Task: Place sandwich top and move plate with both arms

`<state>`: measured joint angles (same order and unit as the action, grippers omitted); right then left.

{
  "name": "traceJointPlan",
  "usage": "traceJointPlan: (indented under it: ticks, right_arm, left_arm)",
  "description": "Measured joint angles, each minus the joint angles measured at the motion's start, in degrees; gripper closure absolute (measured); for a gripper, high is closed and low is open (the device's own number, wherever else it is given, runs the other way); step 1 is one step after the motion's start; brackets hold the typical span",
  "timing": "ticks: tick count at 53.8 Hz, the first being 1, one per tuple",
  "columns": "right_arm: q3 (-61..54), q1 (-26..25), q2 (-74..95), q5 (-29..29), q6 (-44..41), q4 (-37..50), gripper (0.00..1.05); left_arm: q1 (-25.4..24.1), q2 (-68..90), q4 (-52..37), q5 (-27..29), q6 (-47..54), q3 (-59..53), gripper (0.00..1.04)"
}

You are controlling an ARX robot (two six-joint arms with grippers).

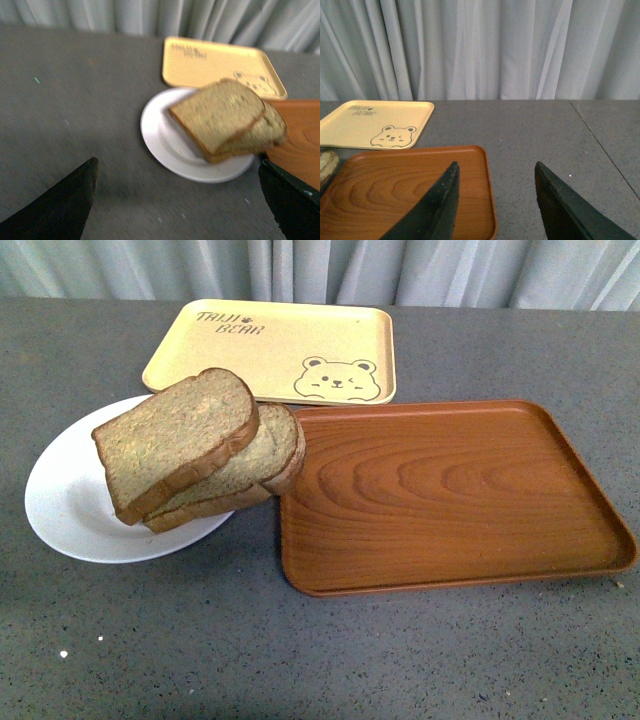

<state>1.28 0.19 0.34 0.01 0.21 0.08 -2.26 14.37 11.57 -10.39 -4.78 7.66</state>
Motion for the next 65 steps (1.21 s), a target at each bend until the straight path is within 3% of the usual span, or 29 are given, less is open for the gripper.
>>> traceJointPlan:
  ticks: [3, 17, 26, 33, 48, 65]
  right_arm:
    - [0.0, 0.0, 0.0, 0.0, 0.0, 0.0, 0.49]
    - [0.0, 0.0, 0.0, 0.0, 0.0, 0.0, 0.08]
    - [0.0, 0.0, -0.1, 0.0, 0.0, 0.0, 0.09]
    - [0.0, 0.0, -0.1, 0.0, 0.0, 0.0, 0.09]
    - [0.0, 0.0, -0.1, 0.0, 0.0, 0.0, 0.09]
    - [0.0, 0.0, -0.1, 0.0, 0.0, 0.0, 0.09]
  left_arm:
    - [-0.7, 7.9, -3.0, -1.7, -2.1, 1.8, 0.09]
    - [-1.7, 47.1, -34.2, -3.1, -12.8, 8.5, 0.09]
    - [-2.4, 72.2, -49.1, -3.2, -17.0, 11.5, 0.09]
    - [-3.2, 84.0, -55.1, -3.4, -19.3, 13.8, 0.09]
    - [-4.5, 94.9, -59.5, -3.4, -23.9, 17.1, 0.09]
    - [-2.1, 99.7, -61.5, -5.1, -33.4, 19.4, 0.09]
